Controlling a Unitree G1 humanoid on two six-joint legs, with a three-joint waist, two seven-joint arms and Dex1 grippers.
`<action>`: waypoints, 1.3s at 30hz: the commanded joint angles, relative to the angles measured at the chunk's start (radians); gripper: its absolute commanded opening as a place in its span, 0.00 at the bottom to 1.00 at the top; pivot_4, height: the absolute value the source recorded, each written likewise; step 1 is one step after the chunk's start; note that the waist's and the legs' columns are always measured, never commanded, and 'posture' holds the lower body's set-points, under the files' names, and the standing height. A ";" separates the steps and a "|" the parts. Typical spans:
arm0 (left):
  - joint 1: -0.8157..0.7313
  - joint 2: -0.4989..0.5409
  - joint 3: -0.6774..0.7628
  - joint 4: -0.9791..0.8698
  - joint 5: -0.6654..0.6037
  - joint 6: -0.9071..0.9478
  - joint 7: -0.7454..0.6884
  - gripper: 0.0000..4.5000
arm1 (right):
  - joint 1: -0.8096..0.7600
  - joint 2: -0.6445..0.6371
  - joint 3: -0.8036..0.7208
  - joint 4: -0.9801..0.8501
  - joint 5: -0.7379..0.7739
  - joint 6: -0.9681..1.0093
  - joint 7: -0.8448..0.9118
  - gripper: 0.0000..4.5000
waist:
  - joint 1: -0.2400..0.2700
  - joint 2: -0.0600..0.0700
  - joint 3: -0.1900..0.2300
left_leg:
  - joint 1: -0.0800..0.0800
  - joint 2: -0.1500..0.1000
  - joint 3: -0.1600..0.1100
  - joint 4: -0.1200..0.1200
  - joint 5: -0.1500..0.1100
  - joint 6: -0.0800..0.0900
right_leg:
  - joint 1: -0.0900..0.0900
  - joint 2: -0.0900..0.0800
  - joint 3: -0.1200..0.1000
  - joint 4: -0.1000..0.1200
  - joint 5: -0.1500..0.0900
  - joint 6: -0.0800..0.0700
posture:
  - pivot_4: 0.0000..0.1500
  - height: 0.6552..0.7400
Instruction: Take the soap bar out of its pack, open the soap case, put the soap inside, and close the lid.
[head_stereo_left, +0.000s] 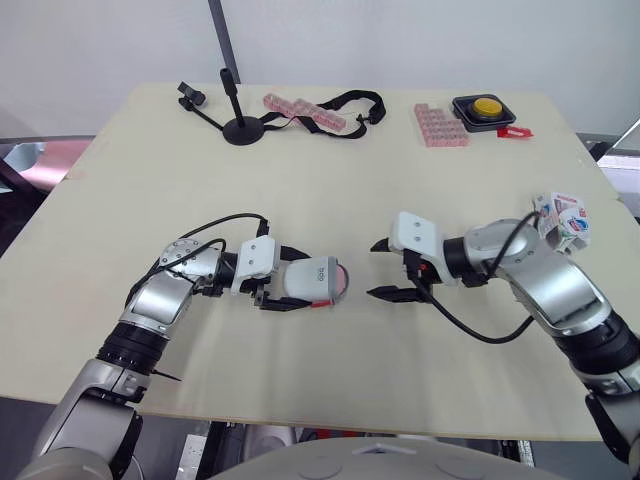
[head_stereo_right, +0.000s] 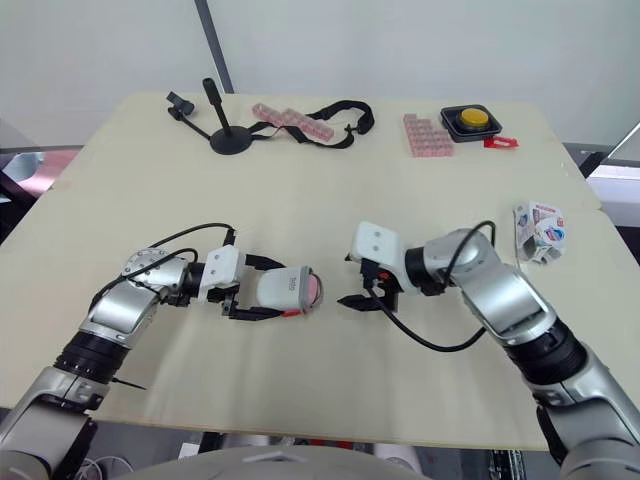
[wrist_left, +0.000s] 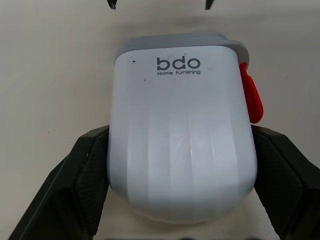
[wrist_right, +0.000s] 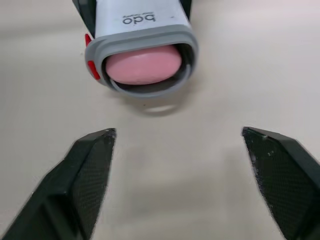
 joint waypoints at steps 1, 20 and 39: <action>-0.022 0.008 0.017 -0.010 -0.010 -0.016 -0.006 0.77 | 0.071 -0.011 -0.047 0.017 0.019 -0.146 0.024 0.61 | 0.001 0.000 0.000 | 0.000 0.000 0.000 0.000 0.000 0.000 | 0.000 0.000 0.000 0.000 0.000 0.000 | 1.00 1.00; -0.032 0.005 0.018 -0.018 -0.015 -0.005 -0.015 0.77 | 0.028 0.093 0.102 0.105 -0.126 -0.338 -0.012 0.01 | -0.014 0.000 0.000 | 0.000 0.000 0.000 0.000 0.000 0.000 | 0.000 0.000 0.000 0.000 0.000 0.000 | 1.00 1.00; -0.055 -0.006 0.007 -0.008 -0.004 -0.003 -0.010 0.77 | -0.034 0.146 0.135 0.110 -0.168 -0.339 -0.004 0.01 | -0.014 0.000 0.000 | 0.000 0.000 0.000 0.000 0.000 0.000 | 0.000 0.000 0.000 0.000 0.000 0.000 | 1.00 1.00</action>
